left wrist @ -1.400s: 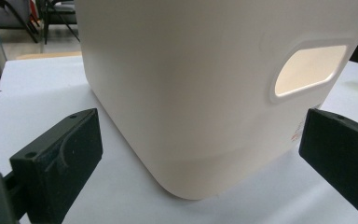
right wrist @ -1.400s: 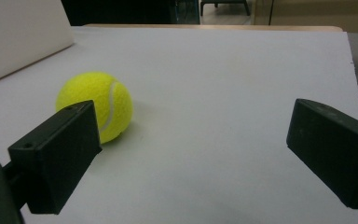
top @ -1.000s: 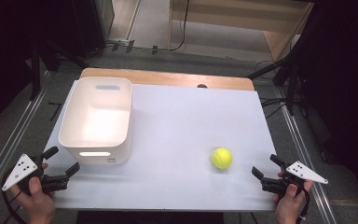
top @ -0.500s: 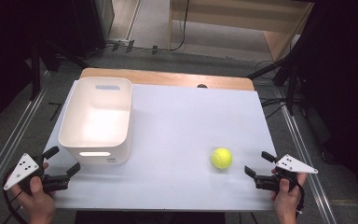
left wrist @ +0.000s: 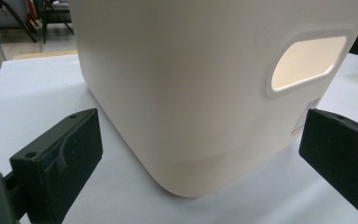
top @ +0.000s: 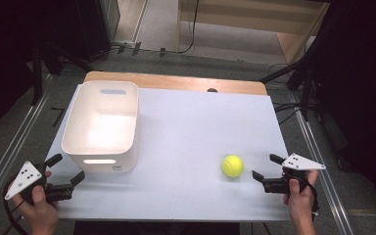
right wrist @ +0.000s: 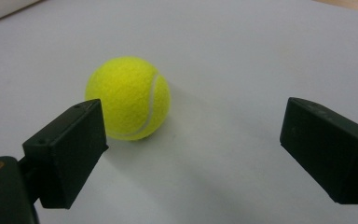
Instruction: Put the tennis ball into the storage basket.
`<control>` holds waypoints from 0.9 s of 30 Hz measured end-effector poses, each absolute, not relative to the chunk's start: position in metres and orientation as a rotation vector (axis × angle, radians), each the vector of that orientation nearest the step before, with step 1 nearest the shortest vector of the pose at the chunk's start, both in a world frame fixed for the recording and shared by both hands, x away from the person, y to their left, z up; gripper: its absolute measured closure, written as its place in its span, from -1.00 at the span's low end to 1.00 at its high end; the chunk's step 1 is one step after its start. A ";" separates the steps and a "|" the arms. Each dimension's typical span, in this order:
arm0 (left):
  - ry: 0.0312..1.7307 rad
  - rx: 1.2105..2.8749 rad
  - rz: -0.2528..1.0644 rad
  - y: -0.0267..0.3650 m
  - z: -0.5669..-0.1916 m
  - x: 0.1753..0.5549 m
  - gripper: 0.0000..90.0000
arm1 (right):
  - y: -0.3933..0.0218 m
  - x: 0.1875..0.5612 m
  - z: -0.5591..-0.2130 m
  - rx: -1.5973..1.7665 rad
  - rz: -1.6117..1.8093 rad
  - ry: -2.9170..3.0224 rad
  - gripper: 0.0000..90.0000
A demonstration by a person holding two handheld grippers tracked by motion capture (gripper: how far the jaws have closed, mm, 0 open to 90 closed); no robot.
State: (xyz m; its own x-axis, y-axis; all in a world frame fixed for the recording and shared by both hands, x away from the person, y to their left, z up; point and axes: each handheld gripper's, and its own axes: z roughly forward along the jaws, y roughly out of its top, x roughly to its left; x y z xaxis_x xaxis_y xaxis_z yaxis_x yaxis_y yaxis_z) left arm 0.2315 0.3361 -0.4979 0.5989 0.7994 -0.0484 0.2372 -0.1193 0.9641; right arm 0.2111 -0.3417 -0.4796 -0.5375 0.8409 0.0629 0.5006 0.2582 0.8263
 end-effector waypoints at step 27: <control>0.875 1.660 0.594 0.336 -0.498 0.232 -1.00 | -0.311 0.236 -0.463 1.118 1.054 2.390 -1.00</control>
